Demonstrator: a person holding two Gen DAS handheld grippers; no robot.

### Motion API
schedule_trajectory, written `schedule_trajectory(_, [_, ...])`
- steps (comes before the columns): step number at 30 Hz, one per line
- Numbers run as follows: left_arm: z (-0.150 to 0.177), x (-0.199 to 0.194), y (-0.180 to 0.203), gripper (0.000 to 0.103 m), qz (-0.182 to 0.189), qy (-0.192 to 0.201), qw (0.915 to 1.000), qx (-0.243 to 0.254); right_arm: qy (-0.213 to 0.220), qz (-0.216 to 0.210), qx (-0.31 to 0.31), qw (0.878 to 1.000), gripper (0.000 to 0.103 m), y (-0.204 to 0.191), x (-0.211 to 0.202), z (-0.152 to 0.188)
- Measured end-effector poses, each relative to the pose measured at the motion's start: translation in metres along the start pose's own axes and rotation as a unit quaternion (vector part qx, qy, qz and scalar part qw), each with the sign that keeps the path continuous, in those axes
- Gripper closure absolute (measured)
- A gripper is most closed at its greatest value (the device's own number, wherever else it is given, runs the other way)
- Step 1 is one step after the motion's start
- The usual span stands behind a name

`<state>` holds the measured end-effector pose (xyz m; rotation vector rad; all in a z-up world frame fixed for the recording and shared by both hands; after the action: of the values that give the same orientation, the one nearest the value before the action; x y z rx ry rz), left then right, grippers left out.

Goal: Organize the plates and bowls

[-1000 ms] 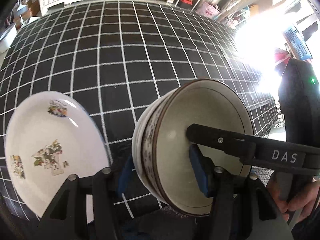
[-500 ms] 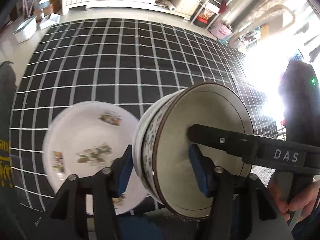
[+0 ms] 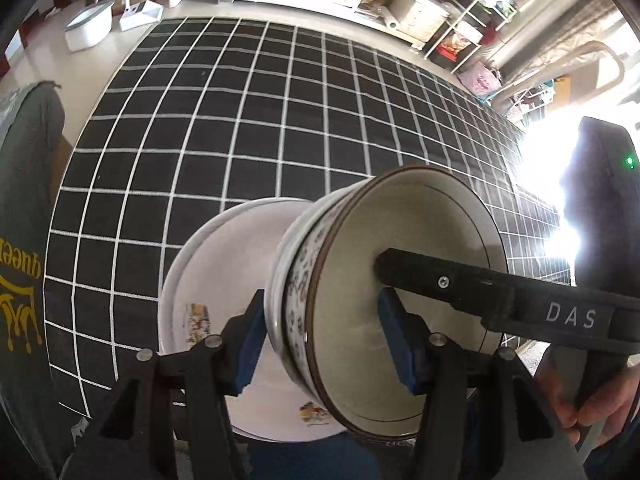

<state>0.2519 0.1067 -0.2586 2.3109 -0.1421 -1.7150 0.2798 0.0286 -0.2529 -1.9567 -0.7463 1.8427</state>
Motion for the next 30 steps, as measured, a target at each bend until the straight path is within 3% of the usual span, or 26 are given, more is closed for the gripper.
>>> schedule_trajectory(16, [-0.003,0.027,-0.019,0.05,-0.005,-0.022,0.9996,-0.018,-0.021,0.025,0.008,0.999,0.05,0.01,0.016,0.007])
schedule_trajectory(30, [0.001,0.023,-0.017,0.052,-0.002,0.0,0.9998,-0.019,-0.007,0.022,0.001,1.0,0.05,0.018,0.01,0.01])
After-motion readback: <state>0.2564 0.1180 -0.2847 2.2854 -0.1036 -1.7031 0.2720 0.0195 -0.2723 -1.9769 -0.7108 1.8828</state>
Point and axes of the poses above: each gripper's, at about its wrist camera, not at the fingertips, and x roughly the way its jaws point, y to its right, z to its underside, the point moved 9 cm from there along x, roughly the way its jaws point, and after that the axes turned 5 degrees about -z, right-handed, at the moved point
